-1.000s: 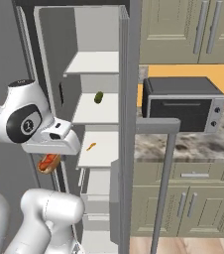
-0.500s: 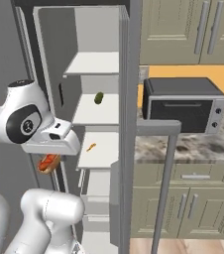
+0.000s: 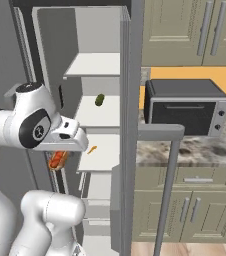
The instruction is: Store the hot dog in the freezer for long-term storage. Close the freezer door after placing the cooked food.
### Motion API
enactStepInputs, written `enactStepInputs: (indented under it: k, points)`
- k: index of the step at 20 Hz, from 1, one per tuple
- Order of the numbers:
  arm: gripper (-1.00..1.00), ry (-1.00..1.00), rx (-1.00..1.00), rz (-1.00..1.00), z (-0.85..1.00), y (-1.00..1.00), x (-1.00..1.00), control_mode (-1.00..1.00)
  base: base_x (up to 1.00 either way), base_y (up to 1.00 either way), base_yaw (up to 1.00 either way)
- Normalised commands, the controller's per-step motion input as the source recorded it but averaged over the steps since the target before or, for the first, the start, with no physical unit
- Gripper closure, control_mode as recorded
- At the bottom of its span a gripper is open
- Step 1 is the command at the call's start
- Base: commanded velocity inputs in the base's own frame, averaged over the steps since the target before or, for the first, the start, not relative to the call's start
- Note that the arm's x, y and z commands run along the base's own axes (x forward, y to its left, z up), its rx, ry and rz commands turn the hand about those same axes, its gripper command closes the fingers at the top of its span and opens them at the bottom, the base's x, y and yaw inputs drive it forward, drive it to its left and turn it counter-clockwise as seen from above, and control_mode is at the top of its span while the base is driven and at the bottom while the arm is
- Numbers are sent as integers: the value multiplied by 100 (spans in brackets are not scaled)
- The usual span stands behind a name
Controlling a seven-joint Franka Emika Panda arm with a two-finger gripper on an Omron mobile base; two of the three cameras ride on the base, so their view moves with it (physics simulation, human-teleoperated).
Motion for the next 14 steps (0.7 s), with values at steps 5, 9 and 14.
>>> enactStepInputs:
  k: [5, 9, 14]
  points:
    - [100, -8, 4, -2, -1, 1, 52, -100, 0, 0, 0]
    - [100, 0, 21, 0, 0, 0, 64, -100, 0, 0, 0]
    - [100, 0, 13, -4, -3, 0, 60, -100, 0, 0, 0]
